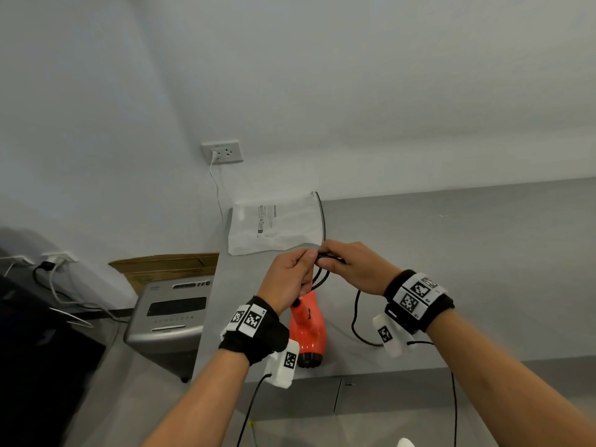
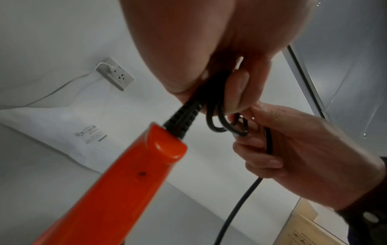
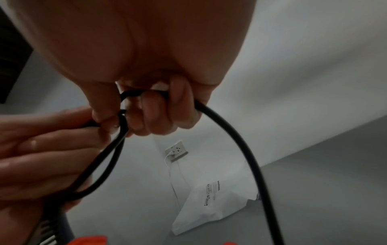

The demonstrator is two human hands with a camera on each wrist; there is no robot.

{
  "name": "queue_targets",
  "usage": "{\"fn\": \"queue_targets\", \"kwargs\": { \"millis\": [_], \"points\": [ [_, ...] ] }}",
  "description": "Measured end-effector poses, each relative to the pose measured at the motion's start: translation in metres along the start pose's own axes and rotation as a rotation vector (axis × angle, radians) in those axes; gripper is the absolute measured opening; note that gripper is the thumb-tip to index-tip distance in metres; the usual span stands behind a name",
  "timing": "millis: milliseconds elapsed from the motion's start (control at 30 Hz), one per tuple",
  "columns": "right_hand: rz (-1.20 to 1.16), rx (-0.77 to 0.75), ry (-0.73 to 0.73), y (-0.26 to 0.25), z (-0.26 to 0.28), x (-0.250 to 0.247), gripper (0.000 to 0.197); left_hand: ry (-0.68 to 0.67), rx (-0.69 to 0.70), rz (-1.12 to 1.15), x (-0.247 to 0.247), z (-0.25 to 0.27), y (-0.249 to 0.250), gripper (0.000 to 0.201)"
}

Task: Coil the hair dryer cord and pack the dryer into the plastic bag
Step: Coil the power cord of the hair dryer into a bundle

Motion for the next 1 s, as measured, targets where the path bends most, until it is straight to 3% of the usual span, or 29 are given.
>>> {"fn": "queue_targets", "kwargs": {
  "millis": [200,400,533,667,800,900,1000],
  "points": [
    [0.048,-0.064,0.033,-0.002,0.001,0.002,0.017,-0.025,-0.039,0.097,-0.002,0.003,0.003,0.044],
    [0.016,-0.021,0.08,0.008,0.009,0.004,0.024,-0.108,0.014,-0.022,-0.007,0.003,-0.001,0.05],
    [0.053,0.009,0.092,0.012,0.013,0.002,0.027,-0.131,0.006,-0.035,-0.007,0.004,0.0,0.035],
    [-0.041,0.155,0.168,0.021,0.021,0.011,0.022,-0.133,0.005,0.051,0.0,0.003,-0.002,0.027],
    [-0.107,0.27,0.03,0.021,0.041,0.066,0.035,-0.103,-0.024,0.145,0.009,0.001,-0.004,0.033],
    [0.077,0.199,-0.064,0.011,0.046,0.069,0.036,-0.117,-0.037,0.093,0.01,0.004,-0.004,0.034],
    [0.238,0.217,0.151,0.024,0.033,0.012,0.025,-0.123,0.006,-0.052,-0.001,0.003,0.001,0.031]
  ]
}}
Point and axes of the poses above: each hand's wrist, its own z-axis away from the middle knuckle, its own x-axis out of the palm, y = z × x, the point moved 8 cm from there along -z, towards the middle knuckle, and after that the axes turned 13 degrees about y, right-handed, at the moved point
